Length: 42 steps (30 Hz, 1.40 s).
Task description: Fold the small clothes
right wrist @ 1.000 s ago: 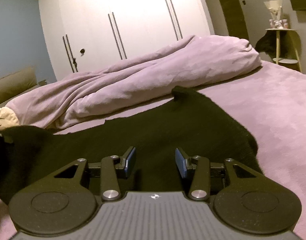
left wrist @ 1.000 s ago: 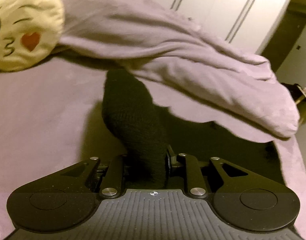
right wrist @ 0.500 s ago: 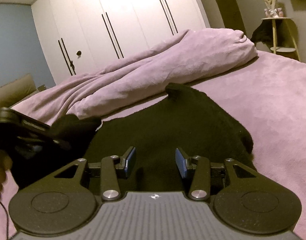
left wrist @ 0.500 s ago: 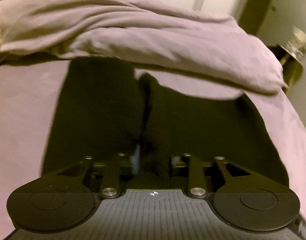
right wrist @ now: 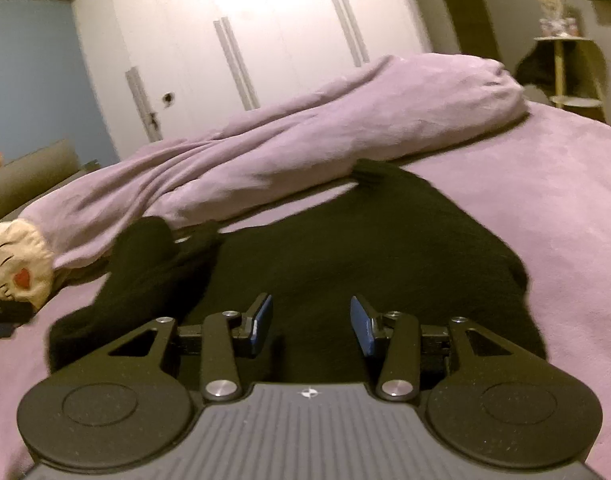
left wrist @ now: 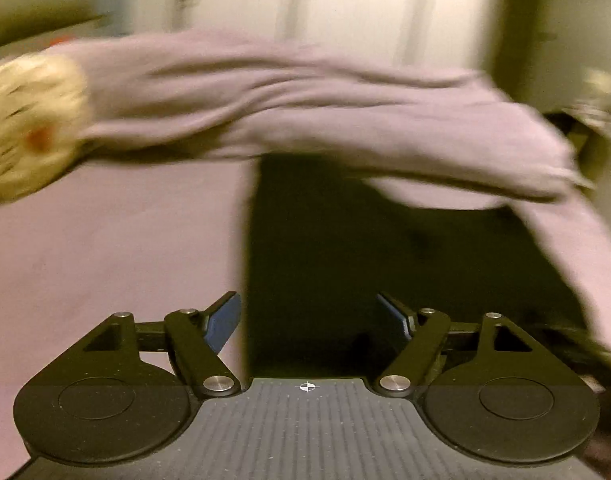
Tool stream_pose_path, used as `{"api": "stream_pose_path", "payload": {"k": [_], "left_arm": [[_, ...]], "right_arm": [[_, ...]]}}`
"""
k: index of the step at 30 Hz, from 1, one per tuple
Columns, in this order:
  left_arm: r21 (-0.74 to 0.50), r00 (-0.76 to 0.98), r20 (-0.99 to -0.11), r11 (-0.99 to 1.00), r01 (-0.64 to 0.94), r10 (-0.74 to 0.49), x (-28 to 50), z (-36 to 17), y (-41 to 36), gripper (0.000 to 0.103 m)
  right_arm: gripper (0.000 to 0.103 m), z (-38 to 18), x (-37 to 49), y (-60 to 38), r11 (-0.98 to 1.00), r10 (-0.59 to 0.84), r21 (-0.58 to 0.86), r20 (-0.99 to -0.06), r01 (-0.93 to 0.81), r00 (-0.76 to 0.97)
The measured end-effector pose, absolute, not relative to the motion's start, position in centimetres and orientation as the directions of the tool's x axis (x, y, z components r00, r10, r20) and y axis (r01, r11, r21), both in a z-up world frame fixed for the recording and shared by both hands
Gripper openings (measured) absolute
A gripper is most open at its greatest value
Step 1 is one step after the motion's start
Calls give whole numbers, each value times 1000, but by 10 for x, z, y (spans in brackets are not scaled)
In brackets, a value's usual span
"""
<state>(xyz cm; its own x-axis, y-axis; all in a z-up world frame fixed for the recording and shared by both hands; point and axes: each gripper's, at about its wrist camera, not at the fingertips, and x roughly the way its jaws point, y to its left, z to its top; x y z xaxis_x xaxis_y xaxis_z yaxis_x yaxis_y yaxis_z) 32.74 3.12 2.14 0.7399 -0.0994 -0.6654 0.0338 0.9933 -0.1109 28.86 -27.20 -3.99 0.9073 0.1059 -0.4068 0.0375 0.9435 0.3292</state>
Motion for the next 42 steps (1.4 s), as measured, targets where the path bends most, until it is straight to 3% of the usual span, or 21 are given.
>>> {"api": "stream_pose_path", "payload": {"k": [4, 6, 8, 10, 13, 16, 18, 22, 23, 26, 28, 34, 37, 39, 42], "left_arm": [[-154, 653, -751, 988, -32, -96, 348, -26, 52, 75], [-191, 637, -759, 981, -22, -133, 351, -40, 50, 75], [-201, 647, -749, 979, -22, -140, 351, -41, 46, 73], [-220, 648, -745, 975, -13, -159, 351, -40, 45, 73], [-231, 646, -742, 973, 3, -178, 344, -41, 44, 73], [-234, 647, -738, 972, 22, -192, 339, -42, 51, 80], [-255, 640, -741, 967, 14, -204, 337, -43, 60, 86], [-263, 654, -737, 964, -42, -173, 337, -45, 74, 89], [-265, 651, -741, 962, -62, -163, 339, -44, 76, 90], [-285, 624, -765, 953, -107, -159, 356, -43, 83, 91], [-311, 635, -754, 943, -119, -168, 371, -38, 86, 91], [-398, 616, -750, 908, -130, -241, 409, -57, 87, 97], [-373, 627, -745, 922, -106, -229, 409, -59, 82, 97], [-375, 630, -741, 921, -103, -231, 407, -59, 83, 97], [-389, 637, -734, 915, -110, -235, 402, -51, 84, 95]], "right_arm": [[38, -12, 282, -247, 936, 216, 338, -327, -99, 920], [28, 2, 289, -231, 927, 271, 341, -310, -160, 911], [25, 12, 304, -211, 934, 293, 294, -311, -202, 904], [24, 13, 326, -196, 928, 329, 289, -345, -234, 879], [20, -3, 360, -178, 941, 324, 255, -475, -225, 818], [16, -39, 369, -178, 975, 224, 147, -625, -169, 748], [8, -46, 356, -192, 974, 228, 138, -590, -182, 775], [7, -27, 357, -210, 968, 238, 213, -607, -134, 758], [8, -19, 362, -215, 962, 247, 250, -602, -115, 760], [29, 2, 386, -220, 930, 289, 356, -560, -89, 776], [30, 5, 411, -216, 898, 352, 427, -546, -109, 760], [40, -31, 469, -188, 834, 496, 540, -648, -111, 578], [43, -40, 473, -184, 805, 534, 580, -621, -122, 574], [22, -36, 463, -182, 795, 555, 586, -601, -155, 575], [14, -20, 451, -170, 855, 486, 476, -594, -207, 641]]}}
